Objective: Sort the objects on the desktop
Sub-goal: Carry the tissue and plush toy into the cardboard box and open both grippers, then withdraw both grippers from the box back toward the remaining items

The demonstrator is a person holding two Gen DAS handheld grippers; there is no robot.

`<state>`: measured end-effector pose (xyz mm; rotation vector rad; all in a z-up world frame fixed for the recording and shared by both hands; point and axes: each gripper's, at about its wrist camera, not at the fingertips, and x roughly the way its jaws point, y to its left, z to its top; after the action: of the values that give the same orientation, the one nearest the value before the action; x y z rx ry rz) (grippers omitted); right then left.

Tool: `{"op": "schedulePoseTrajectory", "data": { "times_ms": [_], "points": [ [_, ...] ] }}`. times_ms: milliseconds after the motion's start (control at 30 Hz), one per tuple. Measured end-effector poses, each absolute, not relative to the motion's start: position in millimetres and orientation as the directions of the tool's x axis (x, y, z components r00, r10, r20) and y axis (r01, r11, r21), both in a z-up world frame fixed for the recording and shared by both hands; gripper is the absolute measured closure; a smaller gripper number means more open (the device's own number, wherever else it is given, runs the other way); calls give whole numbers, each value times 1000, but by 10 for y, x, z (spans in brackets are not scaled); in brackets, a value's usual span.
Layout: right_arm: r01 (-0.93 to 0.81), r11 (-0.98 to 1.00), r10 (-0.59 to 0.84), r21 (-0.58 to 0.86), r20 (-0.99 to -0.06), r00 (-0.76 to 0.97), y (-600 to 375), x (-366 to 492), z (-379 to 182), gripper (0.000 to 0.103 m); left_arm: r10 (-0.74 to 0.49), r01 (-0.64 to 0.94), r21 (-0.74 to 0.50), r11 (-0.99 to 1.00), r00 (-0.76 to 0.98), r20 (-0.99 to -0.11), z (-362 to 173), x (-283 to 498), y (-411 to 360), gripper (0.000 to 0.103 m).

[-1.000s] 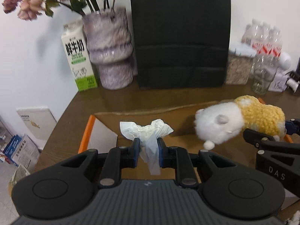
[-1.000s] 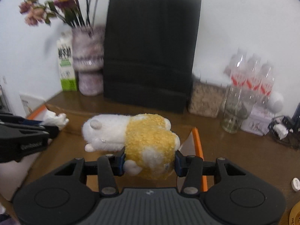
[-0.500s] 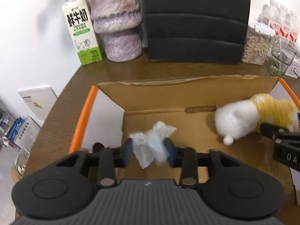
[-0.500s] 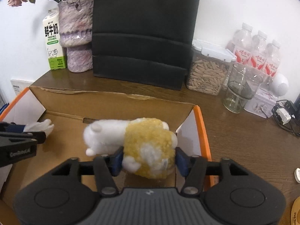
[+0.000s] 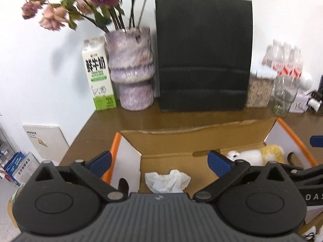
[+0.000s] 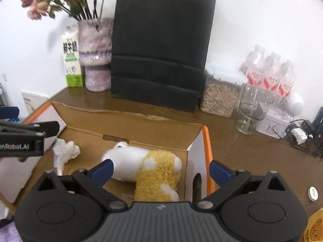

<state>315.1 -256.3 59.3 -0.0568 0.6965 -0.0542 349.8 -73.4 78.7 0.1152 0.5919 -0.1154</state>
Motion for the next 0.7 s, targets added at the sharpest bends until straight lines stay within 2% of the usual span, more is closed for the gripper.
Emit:
{"op": "schedulePoseTrajectory", "data": {
  "times_ms": [267, 467, 700],
  "points": [
    [-34, 996, -16, -87, -517, 856, -2501, 2493, 976, 0, -111, 160, 79, 984, 896, -431, 1060, 2889, -494, 0],
    [-83, 990, 24, -113, -452, 892, -2406, 1943, 993, 0, -138, 177, 83, 981, 927, -349, 1063, 2312, -303, 0],
    [-126, 985, 61, -120, -441, 895, -2252, 1369, 767, 0, -148, 192, 113, 975, 939, -312, 871, 1750, -107, 0]
  ]
}}
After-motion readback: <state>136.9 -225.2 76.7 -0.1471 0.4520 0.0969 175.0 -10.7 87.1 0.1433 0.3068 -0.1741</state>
